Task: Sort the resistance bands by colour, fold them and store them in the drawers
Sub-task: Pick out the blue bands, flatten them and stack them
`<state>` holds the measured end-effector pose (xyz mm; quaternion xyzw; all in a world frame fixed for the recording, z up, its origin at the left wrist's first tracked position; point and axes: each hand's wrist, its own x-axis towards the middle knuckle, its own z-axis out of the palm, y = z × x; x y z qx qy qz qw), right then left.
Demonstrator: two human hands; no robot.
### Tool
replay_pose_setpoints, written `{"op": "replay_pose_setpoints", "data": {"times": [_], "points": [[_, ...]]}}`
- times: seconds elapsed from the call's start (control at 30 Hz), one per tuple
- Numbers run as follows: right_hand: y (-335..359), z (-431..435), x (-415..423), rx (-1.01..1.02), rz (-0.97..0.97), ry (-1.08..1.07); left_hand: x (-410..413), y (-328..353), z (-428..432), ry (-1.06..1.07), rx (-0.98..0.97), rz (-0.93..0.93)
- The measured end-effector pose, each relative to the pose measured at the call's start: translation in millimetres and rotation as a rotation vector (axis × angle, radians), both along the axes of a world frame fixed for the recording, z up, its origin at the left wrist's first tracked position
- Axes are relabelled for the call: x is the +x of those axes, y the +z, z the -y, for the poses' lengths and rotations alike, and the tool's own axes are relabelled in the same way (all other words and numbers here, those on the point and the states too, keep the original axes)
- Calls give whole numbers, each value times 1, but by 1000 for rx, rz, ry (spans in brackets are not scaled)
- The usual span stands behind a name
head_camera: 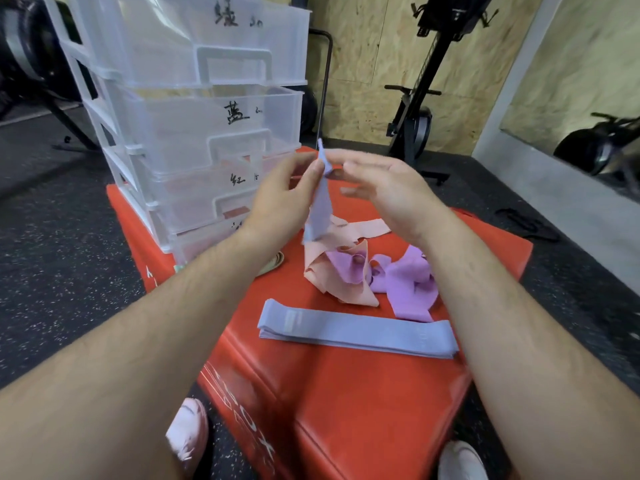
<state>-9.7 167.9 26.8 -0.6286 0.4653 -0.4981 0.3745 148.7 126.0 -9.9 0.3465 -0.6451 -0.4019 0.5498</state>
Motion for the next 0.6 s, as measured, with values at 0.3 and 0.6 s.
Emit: {"op": "replay_pose_setpoints", "data": {"times": [0.3, 0.6], "points": [[-21, -32, 4, 63, 21, -19, 15, 0, -22, -64, 85, 74], [-47, -30, 18, 92, -245, -34, 22, -2, -43, -48, -103, 279]]}}
